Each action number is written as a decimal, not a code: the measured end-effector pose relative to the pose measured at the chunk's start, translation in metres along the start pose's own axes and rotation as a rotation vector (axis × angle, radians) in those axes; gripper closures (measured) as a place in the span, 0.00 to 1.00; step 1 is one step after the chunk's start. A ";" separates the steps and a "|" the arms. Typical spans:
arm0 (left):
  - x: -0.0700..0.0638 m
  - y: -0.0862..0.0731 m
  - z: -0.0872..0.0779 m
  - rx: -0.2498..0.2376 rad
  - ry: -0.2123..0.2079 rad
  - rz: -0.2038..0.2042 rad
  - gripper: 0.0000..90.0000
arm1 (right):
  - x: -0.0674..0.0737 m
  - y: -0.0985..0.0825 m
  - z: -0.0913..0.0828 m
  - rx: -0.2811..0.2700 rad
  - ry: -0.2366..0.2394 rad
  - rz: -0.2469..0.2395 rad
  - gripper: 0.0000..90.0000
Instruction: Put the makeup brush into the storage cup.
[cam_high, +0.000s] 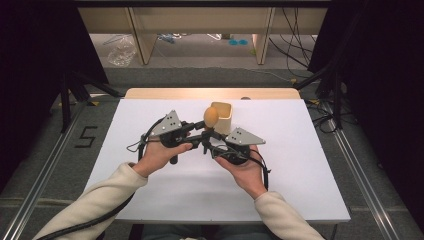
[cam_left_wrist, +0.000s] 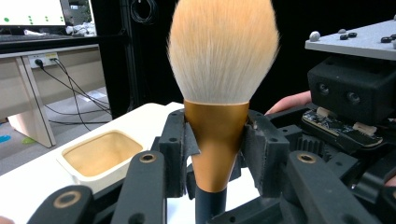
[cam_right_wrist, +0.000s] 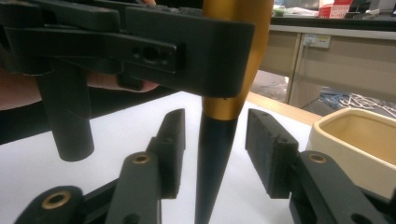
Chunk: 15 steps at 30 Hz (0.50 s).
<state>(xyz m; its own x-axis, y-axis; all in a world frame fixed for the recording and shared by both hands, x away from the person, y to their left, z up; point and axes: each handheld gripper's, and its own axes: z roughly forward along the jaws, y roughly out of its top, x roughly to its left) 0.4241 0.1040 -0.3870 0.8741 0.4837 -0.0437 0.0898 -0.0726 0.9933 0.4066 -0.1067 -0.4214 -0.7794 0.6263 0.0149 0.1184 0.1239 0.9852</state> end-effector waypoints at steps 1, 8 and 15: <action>0.000 0.000 0.000 0.000 -0.002 0.003 0.70 | 0.000 0.000 0.000 -0.001 0.000 -0.002 0.68; 0.001 0.000 0.000 -0.002 0.002 -0.006 0.70 | 0.000 0.000 0.002 0.001 0.002 -0.010 0.74; 0.000 -0.001 0.001 0.000 -0.001 -0.003 0.70 | 0.000 0.000 0.001 0.010 -0.009 -0.014 0.79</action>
<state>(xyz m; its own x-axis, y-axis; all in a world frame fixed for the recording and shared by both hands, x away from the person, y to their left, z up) 0.4248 0.1035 -0.3884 0.8743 0.4830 -0.0470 0.0929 -0.0715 0.9931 0.4070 -0.1062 -0.4210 -0.7756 0.6312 -0.0008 0.1133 0.1405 0.9836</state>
